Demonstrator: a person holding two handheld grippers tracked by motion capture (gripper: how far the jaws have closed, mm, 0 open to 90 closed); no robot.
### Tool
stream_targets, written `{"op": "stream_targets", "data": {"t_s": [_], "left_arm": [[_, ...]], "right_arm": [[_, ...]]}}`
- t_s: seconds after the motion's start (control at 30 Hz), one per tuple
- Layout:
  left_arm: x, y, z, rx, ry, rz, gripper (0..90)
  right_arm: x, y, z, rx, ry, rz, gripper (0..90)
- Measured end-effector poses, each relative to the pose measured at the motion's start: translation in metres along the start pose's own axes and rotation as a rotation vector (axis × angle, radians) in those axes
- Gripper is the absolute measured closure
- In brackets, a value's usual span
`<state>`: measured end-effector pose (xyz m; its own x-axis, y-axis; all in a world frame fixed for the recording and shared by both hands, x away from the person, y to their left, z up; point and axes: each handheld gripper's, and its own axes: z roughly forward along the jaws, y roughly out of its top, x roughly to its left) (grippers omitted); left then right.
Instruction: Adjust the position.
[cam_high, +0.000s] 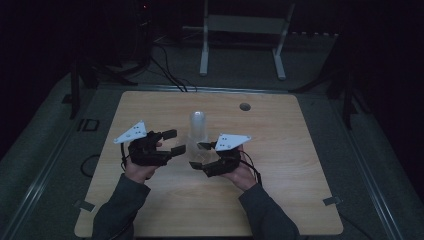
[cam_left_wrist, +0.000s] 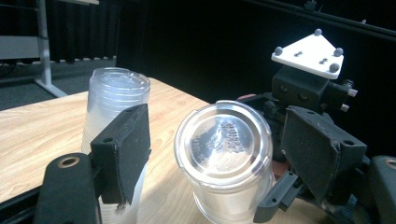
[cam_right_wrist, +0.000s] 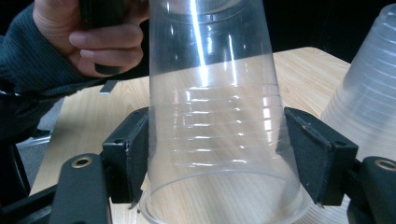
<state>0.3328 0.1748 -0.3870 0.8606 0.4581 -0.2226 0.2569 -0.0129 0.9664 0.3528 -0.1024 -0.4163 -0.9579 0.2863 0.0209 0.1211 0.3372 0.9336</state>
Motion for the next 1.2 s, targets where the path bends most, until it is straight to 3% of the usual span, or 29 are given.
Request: {"op": "stream_targets", "data": {"t_s": [0.57,0.7,1.2], "left_arm": [[0.000,0.001,-0.004,0.018,0.032,0.020,24.3],[0.000,0.001,-0.004,0.023,0.037,0.021,24.3],[0.000,-0.001,-0.002,0.053,0.059,0.040,24.4]], "right_arm": [[-0.003,0.007,-0.009,0.104,-0.060,-0.047,27.9],[-0.005,0.011,-0.010,0.164,-0.080,-0.071,28.0],[-0.009,0.026,-0.016,0.294,-0.111,-0.172,27.9]]}}
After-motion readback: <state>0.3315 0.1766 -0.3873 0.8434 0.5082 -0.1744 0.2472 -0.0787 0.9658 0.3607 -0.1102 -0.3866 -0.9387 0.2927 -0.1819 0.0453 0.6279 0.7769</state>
